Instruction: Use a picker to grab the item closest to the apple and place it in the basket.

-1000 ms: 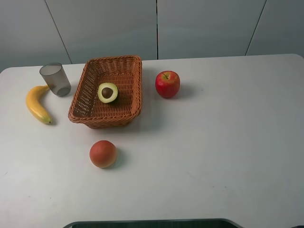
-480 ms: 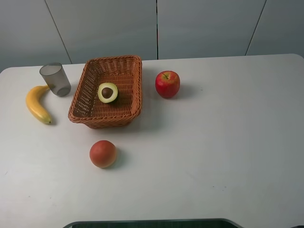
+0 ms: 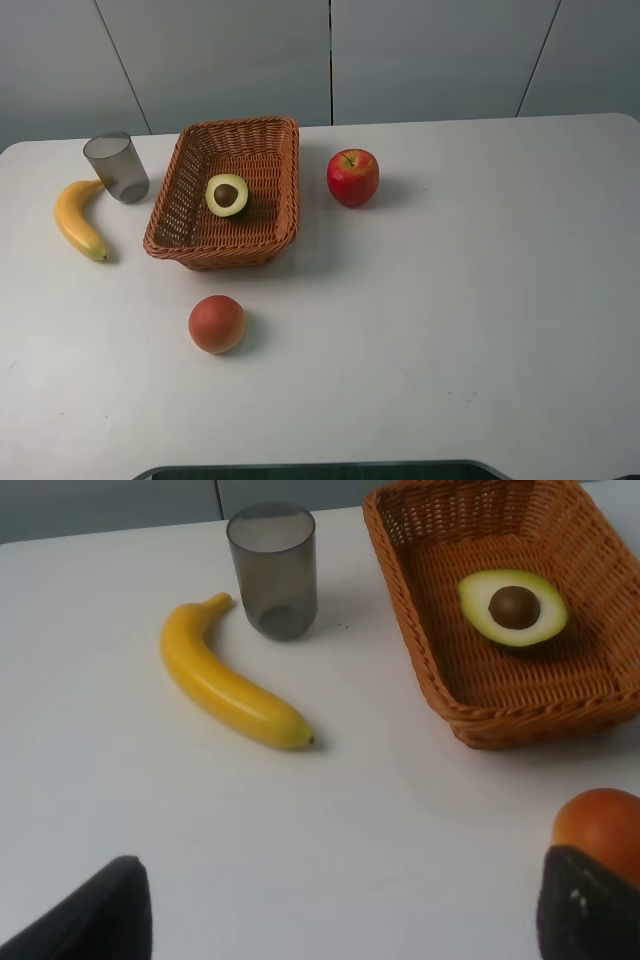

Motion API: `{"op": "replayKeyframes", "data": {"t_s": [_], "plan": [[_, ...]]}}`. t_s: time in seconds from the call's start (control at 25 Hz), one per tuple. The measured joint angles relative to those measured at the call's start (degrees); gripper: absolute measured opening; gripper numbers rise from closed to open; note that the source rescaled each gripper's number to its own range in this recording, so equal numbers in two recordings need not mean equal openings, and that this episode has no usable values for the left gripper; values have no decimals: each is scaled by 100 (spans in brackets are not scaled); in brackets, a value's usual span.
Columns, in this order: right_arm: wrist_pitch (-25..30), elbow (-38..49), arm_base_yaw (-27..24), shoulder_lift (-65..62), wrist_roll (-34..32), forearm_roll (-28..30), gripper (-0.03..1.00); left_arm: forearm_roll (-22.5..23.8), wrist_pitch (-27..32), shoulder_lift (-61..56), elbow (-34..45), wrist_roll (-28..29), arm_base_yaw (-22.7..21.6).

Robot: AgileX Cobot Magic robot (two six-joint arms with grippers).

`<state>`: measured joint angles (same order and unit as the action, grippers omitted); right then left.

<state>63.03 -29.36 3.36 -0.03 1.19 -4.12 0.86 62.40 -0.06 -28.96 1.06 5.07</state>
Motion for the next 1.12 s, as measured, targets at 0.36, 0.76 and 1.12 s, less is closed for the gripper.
{"op": "replayKeyframes", "data": {"t_s": [0.36, 0.76, 1.12], "plan": [[-10, 0, 0, 0, -18, 9, 100, 0, 0, 0, 0, 0, 0], [-19, 0, 0, 0, -18, 12, 100, 0, 0, 0, 0, 11, 0], [-19, 0, 0, 0, -18, 12, 100, 0, 0, 0, 0, 21, 0]]}}
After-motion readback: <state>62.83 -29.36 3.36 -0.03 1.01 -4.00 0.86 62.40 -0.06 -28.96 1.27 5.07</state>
